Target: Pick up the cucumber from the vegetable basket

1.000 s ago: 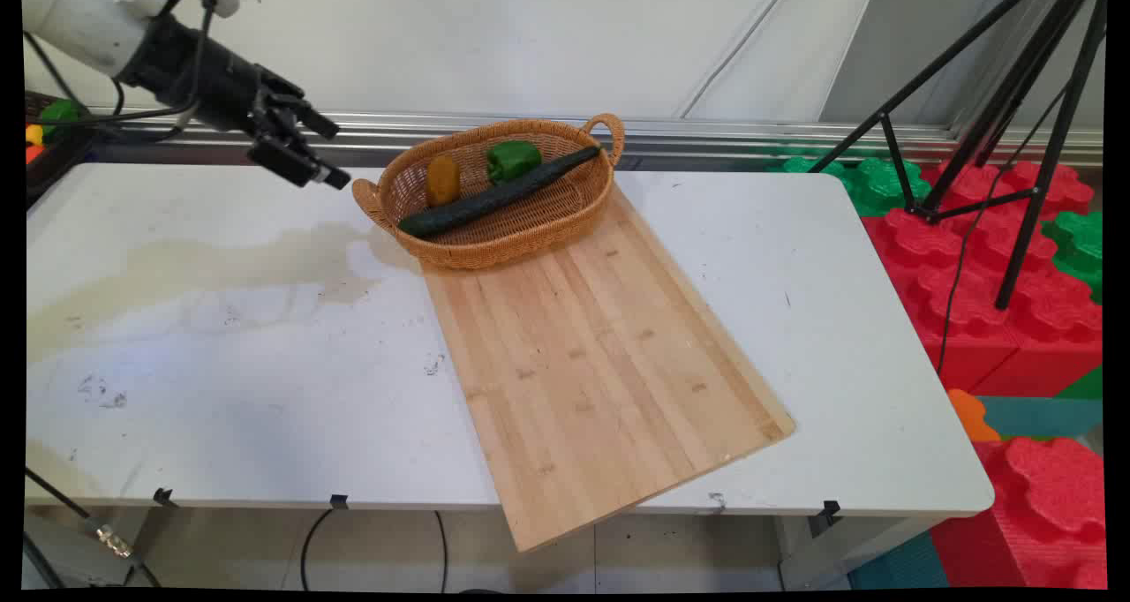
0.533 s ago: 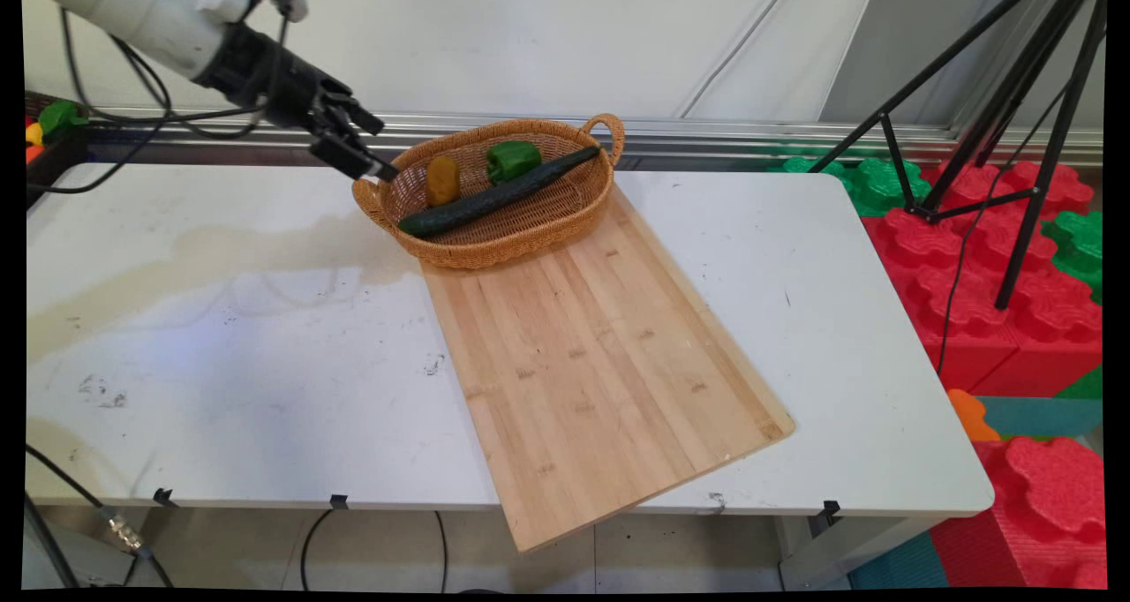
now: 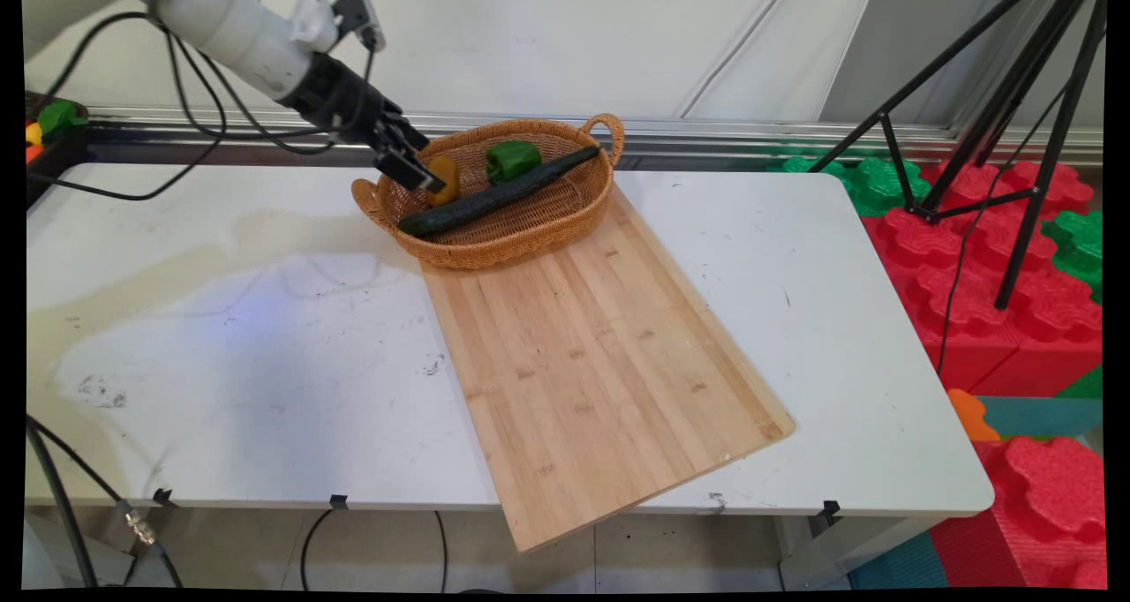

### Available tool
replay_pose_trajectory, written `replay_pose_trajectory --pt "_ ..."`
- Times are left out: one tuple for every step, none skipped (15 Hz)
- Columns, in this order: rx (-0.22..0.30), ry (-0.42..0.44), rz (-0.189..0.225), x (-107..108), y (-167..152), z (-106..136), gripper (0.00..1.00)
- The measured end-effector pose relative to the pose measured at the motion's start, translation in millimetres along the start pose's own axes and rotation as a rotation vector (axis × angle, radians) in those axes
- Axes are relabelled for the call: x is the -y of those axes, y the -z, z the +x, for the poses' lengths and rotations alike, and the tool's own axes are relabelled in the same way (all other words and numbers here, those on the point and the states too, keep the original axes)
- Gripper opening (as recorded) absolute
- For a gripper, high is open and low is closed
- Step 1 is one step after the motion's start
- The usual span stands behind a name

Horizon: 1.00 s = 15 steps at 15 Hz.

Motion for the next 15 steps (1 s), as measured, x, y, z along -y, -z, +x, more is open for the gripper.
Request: replay_pose_trajectory --pt "0.007 0.0 -0.005 1.3 -10.6 2.0 1.0" --pt "0.012 0.0 -0.008 2.2 -19.7 3.6 1.0" --pt "0.016 0.0 -0.01 2.8 -25.5 4.2 1.0" --pt "0.022 0.001 -0.013 3.5 -34.3 5.4 1.0" --pt "0.028 0.001 -0.016 4.5 -44.5 7.1 1.0" --pt "0.033 0.002 -0.017 5.4 -52.8 7.8 1.0" --pt "0.038 0.003 -0.017 6.6 -62.4 8.9 1.0" --pt "0.041 0.005 -0.017 7.4 -67.5 9.0 1.0" --pt "0.045 0.007 -0.017 8.4 -75.4 9.8 1.0" --pt "0.049 0.009 -0.017 9.5 -84.5 11.2 1.0" --pt "0.052 0.011 -0.017 10.6 -93.0 12.4 1.0" --pt "0.055 0.013 -0.017 11.6 -99.8 13.2 1.0" --pt "0.058 0.014 -0.016 12.3 -104.0 13.7 1.0" --pt "0.061 0.015 -0.016 13.4 -109.9 14.2 1.0" --pt "0.063 0.016 -0.015 14.0 -113.4 14.4 1.0"
